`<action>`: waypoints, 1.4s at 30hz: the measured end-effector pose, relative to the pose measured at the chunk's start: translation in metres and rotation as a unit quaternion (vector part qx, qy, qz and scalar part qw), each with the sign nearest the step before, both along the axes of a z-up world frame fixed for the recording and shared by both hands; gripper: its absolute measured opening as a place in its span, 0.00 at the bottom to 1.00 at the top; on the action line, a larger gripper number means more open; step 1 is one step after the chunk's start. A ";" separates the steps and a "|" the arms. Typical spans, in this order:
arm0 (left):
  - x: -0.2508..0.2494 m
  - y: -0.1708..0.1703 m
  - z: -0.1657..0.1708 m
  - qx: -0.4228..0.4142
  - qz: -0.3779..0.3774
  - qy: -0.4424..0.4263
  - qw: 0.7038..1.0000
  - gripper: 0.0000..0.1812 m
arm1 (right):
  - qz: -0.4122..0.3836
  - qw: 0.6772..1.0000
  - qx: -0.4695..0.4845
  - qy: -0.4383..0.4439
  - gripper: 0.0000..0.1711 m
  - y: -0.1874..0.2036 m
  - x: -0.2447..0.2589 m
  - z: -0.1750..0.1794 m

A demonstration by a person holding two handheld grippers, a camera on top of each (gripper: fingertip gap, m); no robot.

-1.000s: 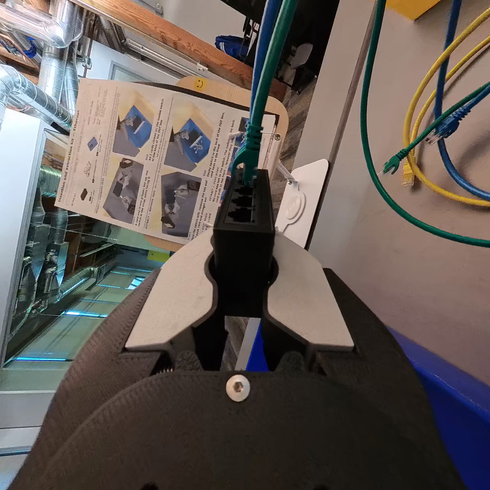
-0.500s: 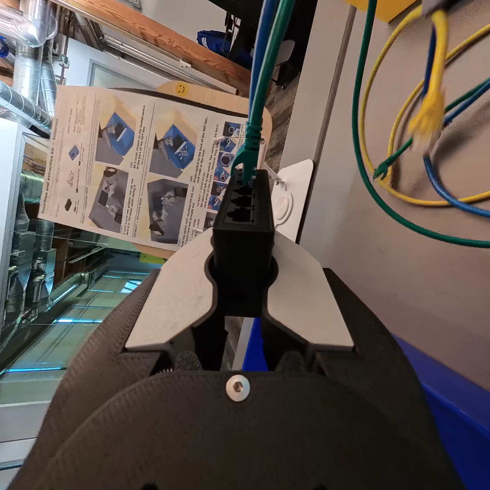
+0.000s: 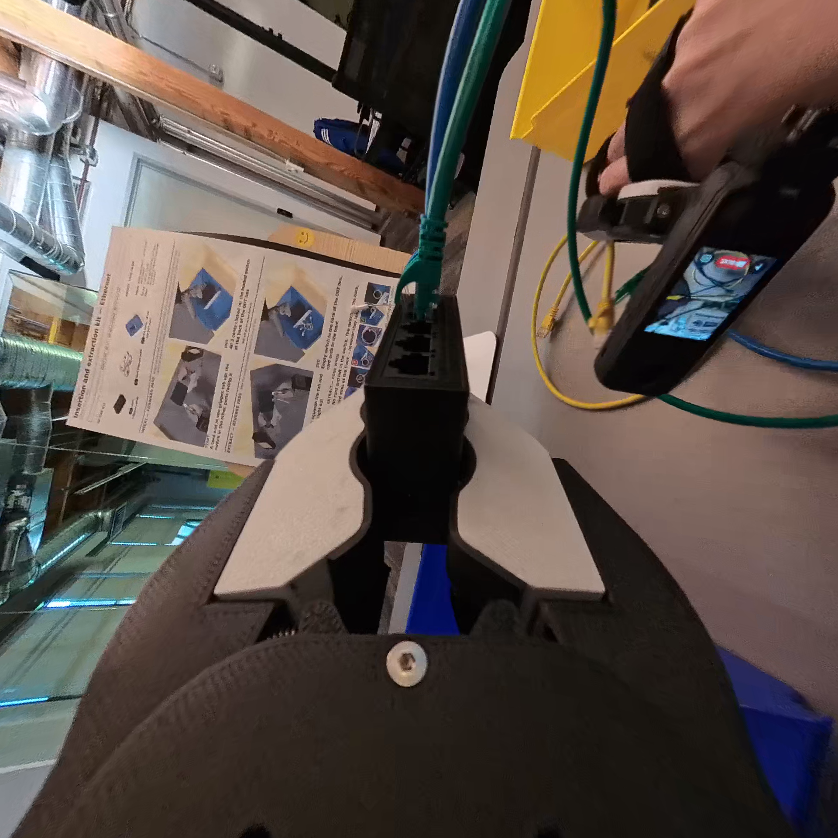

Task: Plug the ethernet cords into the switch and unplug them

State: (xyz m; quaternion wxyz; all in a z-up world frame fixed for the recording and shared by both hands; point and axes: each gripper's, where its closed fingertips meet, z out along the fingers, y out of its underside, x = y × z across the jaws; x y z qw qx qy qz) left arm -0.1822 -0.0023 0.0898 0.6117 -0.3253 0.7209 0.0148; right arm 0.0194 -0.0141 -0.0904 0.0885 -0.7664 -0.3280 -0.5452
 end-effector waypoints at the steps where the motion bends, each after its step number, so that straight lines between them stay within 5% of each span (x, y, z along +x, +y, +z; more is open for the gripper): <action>1: -0.002 0.003 0.001 0.000 0.006 0.000 1.000 0.16 | 0.005 1.000 -0.006 -0.003 0.07 0.000 0.001 -0.005; 8: -0.022 0.021 0.010 -0.008 0.025 -0.015 1.000 0.16 | 0.124 0.992 0.021 0.015 0.17 -0.015 -0.039 -0.003; 15: -0.032 0.016 0.011 -0.015 0.001 -0.010 1.000 0.16 | 0.302 0.941 0.150 0.031 0.15 -0.053 -0.107 0.067; 18: -0.037 0.016 0.013 -0.026 -0.004 -0.015 1.000 0.16 | 0.440 0.882 0.153 0.073 0.14 -0.082 -0.149 0.073; 21: -0.050 0.019 0.017 -0.032 -0.007 -0.018 0.999 0.16 | 0.550 0.780 0.247 0.168 0.10 -0.128 -0.177 0.111; 23: -0.060 0.022 0.020 -0.037 -0.007 -0.026 0.999 0.16 | 0.568 0.712 0.328 0.252 0.08 -0.152 -0.162 0.146; 25: -0.068 0.025 0.025 -0.042 -0.004 -0.038 0.998 0.16 | 0.552 0.684 0.325 0.349 0.09 -0.152 -0.134 0.151; 29: -0.077 0.024 0.034 -0.050 -0.012 -0.061 0.997 0.16 | 0.406 0.743 0.082 0.525 0.25 -0.103 -0.091 0.065; 34: -0.082 0.021 0.040 -0.057 -0.023 -0.077 0.995 0.16 | 0.350 0.754 -0.121 0.543 0.23 -0.069 -0.112 0.001; 37: -0.084 0.018 0.044 -0.063 -0.033 -0.088 0.994 0.16 | 0.279 0.734 -0.172 0.594 0.23 -0.056 -0.126 -0.027; 41: -0.087 0.016 0.048 -0.063 -0.037 -0.096 0.993 0.16 | 0.219 0.794 -0.187 0.536 0.25 -0.034 -0.108 -0.072; 42: -0.087 0.017 0.049 -0.062 -0.037 -0.099 0.993 0.16 | 0.220 0.783 -0.170 0.557 0.21 -0.029 -0.116 -0.069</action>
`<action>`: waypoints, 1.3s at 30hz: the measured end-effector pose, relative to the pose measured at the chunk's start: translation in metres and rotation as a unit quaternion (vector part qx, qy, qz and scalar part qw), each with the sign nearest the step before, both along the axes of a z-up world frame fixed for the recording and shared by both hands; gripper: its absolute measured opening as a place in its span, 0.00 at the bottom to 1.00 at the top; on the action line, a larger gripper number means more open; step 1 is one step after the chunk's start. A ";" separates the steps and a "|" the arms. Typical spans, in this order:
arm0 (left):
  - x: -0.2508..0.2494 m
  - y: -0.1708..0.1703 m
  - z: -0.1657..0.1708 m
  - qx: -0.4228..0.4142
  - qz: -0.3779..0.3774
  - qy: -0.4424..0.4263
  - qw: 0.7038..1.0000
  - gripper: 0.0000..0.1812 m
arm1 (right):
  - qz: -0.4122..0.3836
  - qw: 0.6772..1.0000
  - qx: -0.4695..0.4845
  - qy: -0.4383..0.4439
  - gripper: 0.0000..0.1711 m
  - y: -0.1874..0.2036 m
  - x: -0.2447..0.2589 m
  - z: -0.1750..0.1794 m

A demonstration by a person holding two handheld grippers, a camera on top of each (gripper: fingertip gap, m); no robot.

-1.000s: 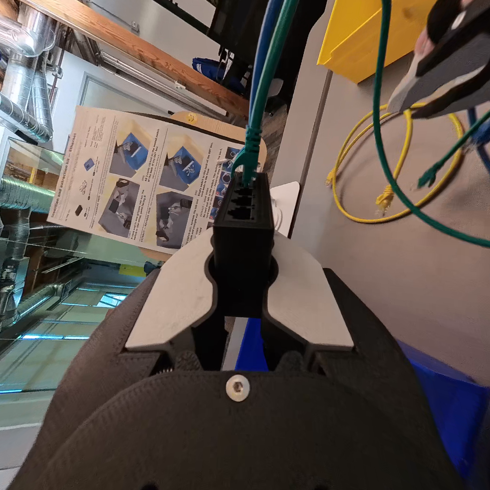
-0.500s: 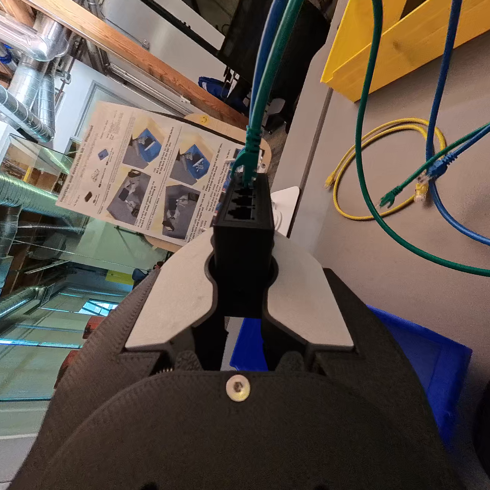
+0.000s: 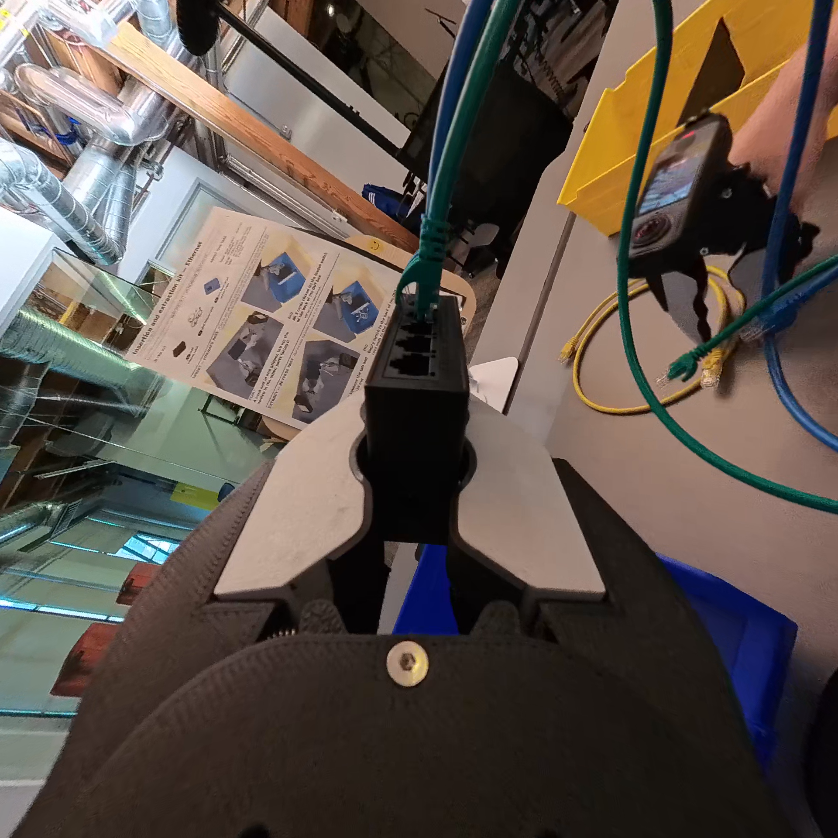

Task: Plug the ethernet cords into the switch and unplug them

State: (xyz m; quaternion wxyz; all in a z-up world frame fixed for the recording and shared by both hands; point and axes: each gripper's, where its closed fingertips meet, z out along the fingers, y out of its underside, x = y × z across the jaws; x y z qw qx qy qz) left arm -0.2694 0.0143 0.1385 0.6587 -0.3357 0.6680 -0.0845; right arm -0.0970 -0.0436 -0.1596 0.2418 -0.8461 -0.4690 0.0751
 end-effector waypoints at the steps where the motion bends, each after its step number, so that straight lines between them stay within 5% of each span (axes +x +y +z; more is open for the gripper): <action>1: -0.001 0.000 0.001 0.000 0.001 -0.003 1.000 0.16 | -0.020 1.000 0.002 0.003 0.14 0.005 -0.002 0.001; 5: -0.006 0.002 0.006 -0.003 0.004 -0.016 1.000 0.16 | -0.042 0.999 -0.011 0.007 0.06 0.007 -0.003 0.000; 8: -0.012 0.001 0.012 -0.009 -0.002 -0.032 0.999 0.16 | -0.089 0.986 -0.027 0.140 0.06 0.012 -0.015 0.024; 13: -0.020 -0.005 0.018 -0.015 -0.017 -0.049 0.999 0.16 | -0.163 0.873 -0.018 0.459 0.06 0.024 0.008 0.155; 15: -0.022 -0.005 0.020 -0.016 -0.017 -0.053 0.998 0.16 | -0.163 0.836 0.019 0.523 0.06 0.016 0.035 0.206; 21: -0.021 -0.006 0.020 -0.020 -0.021 -0.053 0.998 0.16 | -0.157 0.827 0.157 0.517 0.06 -0.033 0.091 0.325; 29: -0.008 -0.005 0.013 -0.017 -0.016 -0.035 0.999 0.16 | -0.194 0.849 0.279 0.405 0.06 -0.058 0.122 0.474; 39: 0.012 -0.003 0.000 -0.017 -0.013 -0.005 1.000 0.16 | -0.290 0.813 0.379 0.332 0.06 -0.074 0.163 0.600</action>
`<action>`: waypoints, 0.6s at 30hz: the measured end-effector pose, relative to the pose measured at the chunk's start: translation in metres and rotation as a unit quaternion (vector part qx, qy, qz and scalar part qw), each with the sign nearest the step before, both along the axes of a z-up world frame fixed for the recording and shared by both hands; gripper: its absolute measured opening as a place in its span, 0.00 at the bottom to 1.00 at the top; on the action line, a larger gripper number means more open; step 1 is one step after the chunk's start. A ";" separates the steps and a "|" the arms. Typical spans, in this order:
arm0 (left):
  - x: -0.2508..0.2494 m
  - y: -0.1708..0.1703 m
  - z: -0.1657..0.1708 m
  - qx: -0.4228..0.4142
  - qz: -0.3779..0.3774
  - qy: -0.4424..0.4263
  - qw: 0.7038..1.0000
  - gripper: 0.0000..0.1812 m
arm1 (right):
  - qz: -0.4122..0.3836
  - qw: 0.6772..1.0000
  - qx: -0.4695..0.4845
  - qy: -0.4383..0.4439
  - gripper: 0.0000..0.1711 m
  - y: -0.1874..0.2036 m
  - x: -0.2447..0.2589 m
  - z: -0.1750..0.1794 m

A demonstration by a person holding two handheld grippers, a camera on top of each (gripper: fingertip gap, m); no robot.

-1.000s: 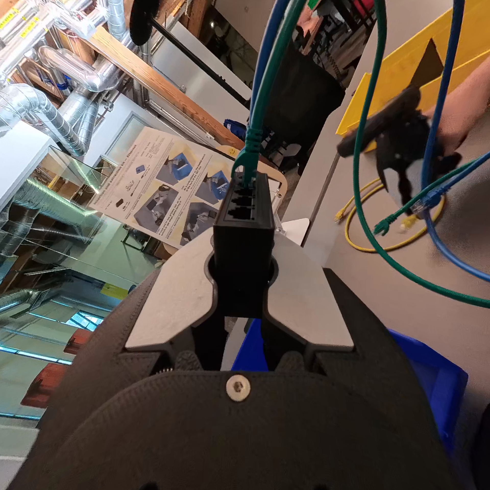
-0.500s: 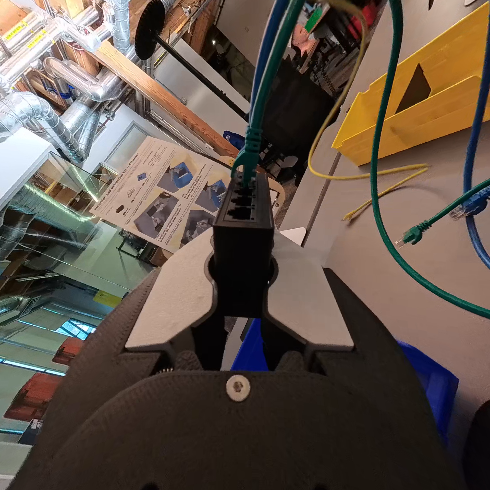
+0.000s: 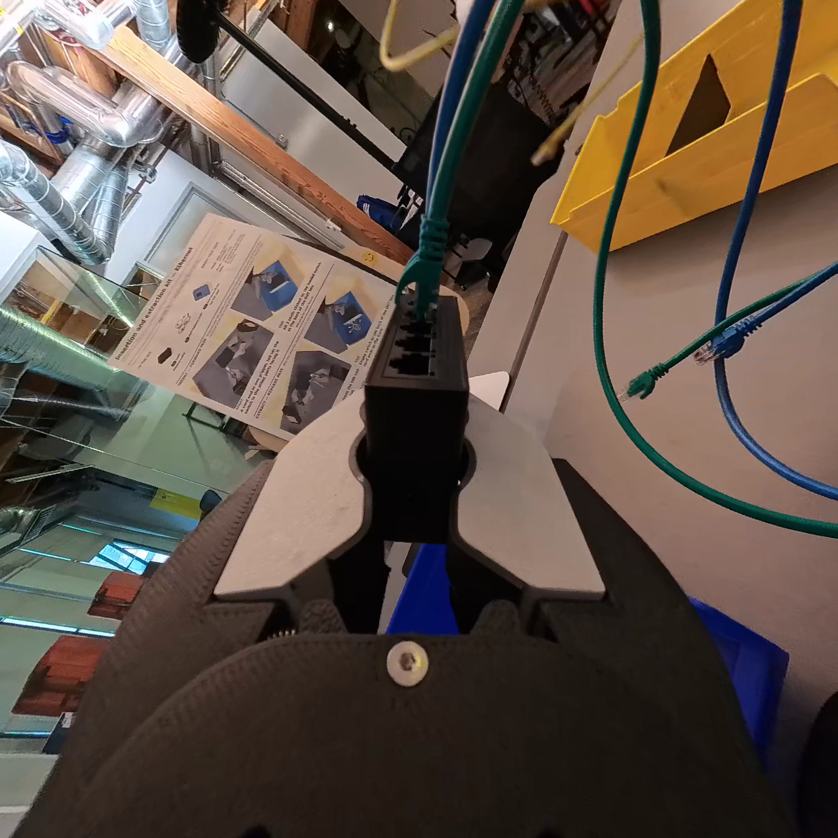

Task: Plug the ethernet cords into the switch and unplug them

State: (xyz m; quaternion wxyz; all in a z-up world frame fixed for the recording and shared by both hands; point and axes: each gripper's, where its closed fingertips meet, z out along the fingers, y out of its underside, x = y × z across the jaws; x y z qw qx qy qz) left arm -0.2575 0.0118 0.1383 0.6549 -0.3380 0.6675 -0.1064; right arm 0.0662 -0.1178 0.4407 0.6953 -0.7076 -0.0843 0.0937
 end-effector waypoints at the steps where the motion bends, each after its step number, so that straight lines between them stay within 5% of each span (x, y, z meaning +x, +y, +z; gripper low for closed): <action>1: 0.001 0.000 -0.001 0.001 0.000 0.002 1.000 0.16 | -0.008 1.000 0.003 0.002 0.06 -0.005 0.005 0.006; 8: -0.001 -0.003 0.003 -0.001 -0.007 -0.007 1.000 0.16 | -0.066 0.998 -0.011 0.009 0.07 -0.032 0.049 -0.002; 18: -0.002 0.001 0.002 -0.010 -0.004 -0.009 1.000 0.16 | -0.060 0.993 -0.099 0.014 0.06 -0.043 0.072 -0.078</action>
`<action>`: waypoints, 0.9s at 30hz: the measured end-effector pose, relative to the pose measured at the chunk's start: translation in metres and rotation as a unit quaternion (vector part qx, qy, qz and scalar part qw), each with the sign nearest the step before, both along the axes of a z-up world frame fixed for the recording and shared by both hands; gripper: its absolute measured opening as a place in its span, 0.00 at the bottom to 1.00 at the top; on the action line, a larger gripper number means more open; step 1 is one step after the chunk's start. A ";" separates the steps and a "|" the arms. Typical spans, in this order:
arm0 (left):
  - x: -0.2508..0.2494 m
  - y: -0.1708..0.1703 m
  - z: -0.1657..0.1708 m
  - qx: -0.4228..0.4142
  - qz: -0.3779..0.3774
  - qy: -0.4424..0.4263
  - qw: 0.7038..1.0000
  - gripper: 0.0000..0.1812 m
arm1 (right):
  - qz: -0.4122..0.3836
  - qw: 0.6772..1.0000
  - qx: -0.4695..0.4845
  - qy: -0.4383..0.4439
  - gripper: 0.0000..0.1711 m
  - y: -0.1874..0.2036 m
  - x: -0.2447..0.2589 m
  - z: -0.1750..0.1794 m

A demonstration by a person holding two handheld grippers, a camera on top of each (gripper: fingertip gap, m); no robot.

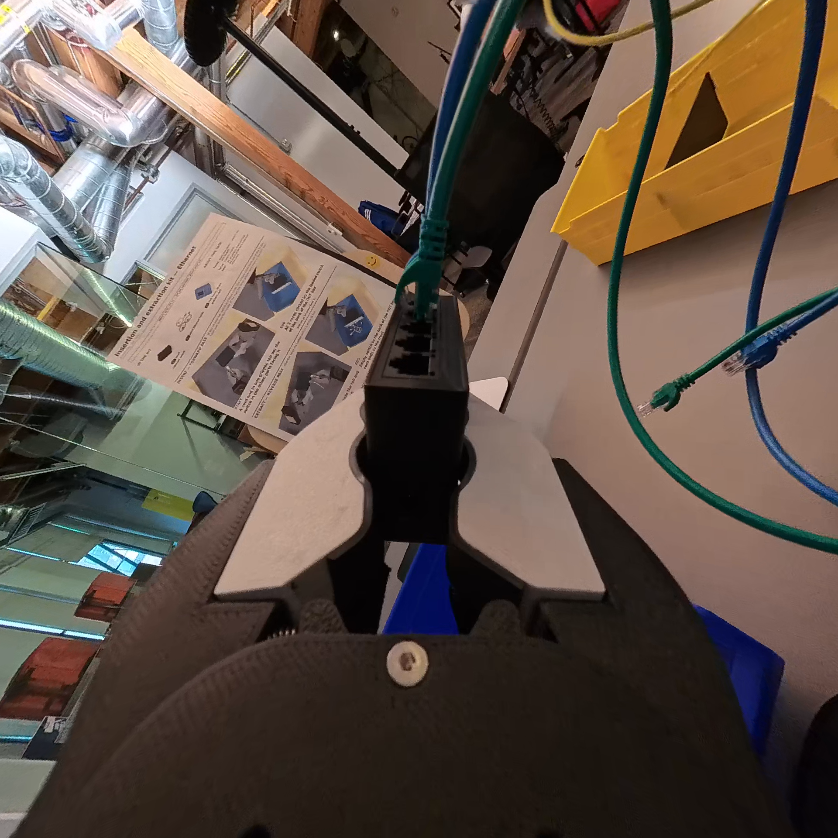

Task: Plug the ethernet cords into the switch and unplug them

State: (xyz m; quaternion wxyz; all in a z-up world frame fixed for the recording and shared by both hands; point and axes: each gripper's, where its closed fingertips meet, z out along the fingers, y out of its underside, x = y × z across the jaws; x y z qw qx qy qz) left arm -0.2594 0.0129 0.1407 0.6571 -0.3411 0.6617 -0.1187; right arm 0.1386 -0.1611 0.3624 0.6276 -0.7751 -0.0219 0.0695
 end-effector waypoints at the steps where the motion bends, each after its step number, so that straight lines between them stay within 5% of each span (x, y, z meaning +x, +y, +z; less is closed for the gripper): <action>1: 0.001 0.000 -0.001 0.000 0.000 0.002 1.000 0.16 | -0.002 1.000 -0.013 0.003 0.06 0.000 0.003 -0.011; 7: 0.006 0.000 -0.004 0.001 0.001 0.011 1.000 0.16 | 0.009 0.996 -0.086 0.013 0.06 -0.005 0.007 -0.081; 14: 0.010 -0.004 -0.006 0.004 -0.003 0.015 1.000 0.16 | 0.030 0.969 -0.240 -0.047 0.06 -0.007 0.023 -0.236; 19: 0.012 -0.004 -0.007 0.004 -0.003 0.018 1.000 0.16 | 0.125 0.933 -0.335 -0.045 0.07 -0.021 0.004 -0.357; 27: 0.013 0.001 -0.010 0.003 0.007 0.025 1.000 0.16 | 0.125 0.899 -0.413 -0.080 0.07 -0.023 -0.010 -0.475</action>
